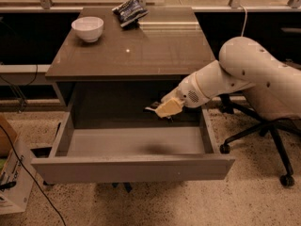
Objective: Place rxbar chocolate into top drawer
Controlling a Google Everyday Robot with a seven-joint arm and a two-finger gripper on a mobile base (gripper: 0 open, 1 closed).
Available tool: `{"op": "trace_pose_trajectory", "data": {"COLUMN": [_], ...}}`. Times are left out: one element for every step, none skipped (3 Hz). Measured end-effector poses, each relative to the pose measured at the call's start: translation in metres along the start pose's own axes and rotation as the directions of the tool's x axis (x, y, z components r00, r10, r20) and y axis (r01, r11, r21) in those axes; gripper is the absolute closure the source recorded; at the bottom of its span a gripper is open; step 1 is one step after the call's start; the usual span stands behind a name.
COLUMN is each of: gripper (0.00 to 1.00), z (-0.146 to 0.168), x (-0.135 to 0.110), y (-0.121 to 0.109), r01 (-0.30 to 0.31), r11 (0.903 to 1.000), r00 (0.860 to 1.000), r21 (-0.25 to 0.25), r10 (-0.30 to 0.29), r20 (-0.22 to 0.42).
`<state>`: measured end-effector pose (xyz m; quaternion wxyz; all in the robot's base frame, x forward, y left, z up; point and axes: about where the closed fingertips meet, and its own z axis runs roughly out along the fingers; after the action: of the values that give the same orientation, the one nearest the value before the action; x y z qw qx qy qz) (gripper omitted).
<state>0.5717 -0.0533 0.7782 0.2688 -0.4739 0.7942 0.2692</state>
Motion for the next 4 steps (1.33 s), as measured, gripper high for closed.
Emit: {"op": "trace_pose_trajectory", "data": {"gripper": [1.00,0.73,0.50,0.27], "z": [0.030,0.067,0.083,0.085], "x": [0.012,0.053,0.080,0.080], "y": [-0.018,-0.045,-0.059,-0.058], "r01": [0.008,-0.054,-0.099,-0.098], "r11": [0.9991,0.9946,0.9909,0.9906], "r00": [1.000,0.998,0.993,0.993], "r21": [-0.042,-0.089,-0.091,-0.096], "r10": [-0.008,0.051,0.093,0.092], "r20": [0.002,-0.031,-0.067,-0.068]}}
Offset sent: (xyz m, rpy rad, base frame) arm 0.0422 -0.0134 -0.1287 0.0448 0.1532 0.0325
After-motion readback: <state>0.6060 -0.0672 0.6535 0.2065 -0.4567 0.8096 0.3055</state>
